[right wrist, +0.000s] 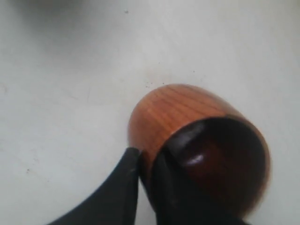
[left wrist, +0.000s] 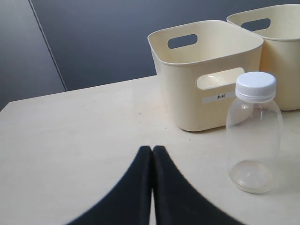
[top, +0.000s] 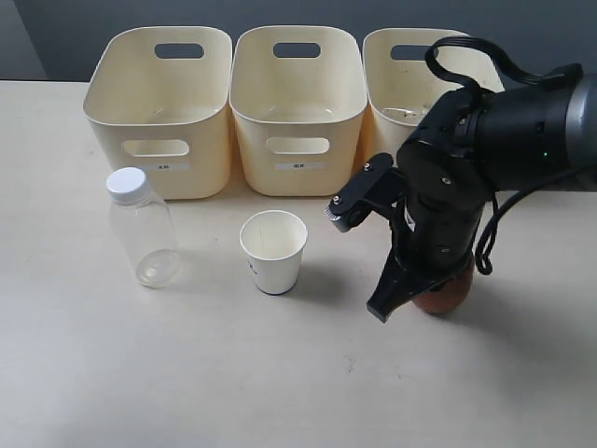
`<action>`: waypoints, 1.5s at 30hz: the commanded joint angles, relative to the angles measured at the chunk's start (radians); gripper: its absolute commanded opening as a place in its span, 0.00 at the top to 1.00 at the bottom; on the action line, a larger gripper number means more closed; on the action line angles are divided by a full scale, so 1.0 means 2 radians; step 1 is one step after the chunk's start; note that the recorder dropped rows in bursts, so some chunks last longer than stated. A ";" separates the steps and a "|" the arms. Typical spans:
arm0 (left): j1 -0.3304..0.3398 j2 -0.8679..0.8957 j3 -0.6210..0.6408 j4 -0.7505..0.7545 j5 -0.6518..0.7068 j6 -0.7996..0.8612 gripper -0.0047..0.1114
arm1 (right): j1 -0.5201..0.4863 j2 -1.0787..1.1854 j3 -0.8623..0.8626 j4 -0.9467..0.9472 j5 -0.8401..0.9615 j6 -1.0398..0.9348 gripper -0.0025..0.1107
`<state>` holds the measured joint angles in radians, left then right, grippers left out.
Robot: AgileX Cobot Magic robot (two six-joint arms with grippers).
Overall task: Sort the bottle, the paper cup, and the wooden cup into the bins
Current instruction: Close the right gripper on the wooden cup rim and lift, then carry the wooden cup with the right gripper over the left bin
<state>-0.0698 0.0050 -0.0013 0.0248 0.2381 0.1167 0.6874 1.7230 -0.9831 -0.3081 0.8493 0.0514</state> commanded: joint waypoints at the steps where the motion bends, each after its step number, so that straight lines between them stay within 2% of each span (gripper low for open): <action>1: -0.002 -0.002 0.001 -0.001 0.001 -0.001 0.96 | 0.000 -0.001 0.015 -0.012 -0.032 -0.004 0.98; 10: -0.002 -0.002 0.001 -0.001 0.001 -0.001 0.96 | 0.001 -0.014 0.021 -0.037 -0.052 -0.005 0.98; 20: -0.002 -0.002 0.001 -0.001 0.001 -0.001 0.96 | 0.001 -0.163 -0.016 -0.031 -0.078 -0.005 0.98; 24: -0.002 -0.002 0.001 -0.001 0.001 -0.001 0.96 | 0.001 -0.194 -0.059 -0.003 -0.151 -0.008 0.98; 26: -0.002 -0.002 0.001 -0.001 0.001 -0.001 0.96 | 0.001 -0.179 -0.087 0.015 -0.201 -0.015 0.98; 30: -0.002 -0.002 0.001 -0.001 0.001 -0.001 0.96 | 0.001 -0.106 -0.161 0.040 -0.228 -0.029 0.98; 35: -0.002 -0.002 0.001 -0.001 0.001 -0.001 0.96 | 0.001 0.018 -0.296 0.145 -0.224 -0.143 0.98; 39: -0.002 -0.002 0.001 -0.001 0.001 -0.001 0.96 | 0.001 0.070 -0.364 0.215 -0.199 -0.210 0.98; 45: -0.002 -0.002 0.001 -0.001 0.001 -0.001 0.96 | 0.001 0.149 -0.459 0.270 -0.165 -0.269 0.98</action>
<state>-0.0698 0.0050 -0.0013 0.0248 0.2381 0.1167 0.6874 1.9613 -1.8226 0.1854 0.5026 -0.4219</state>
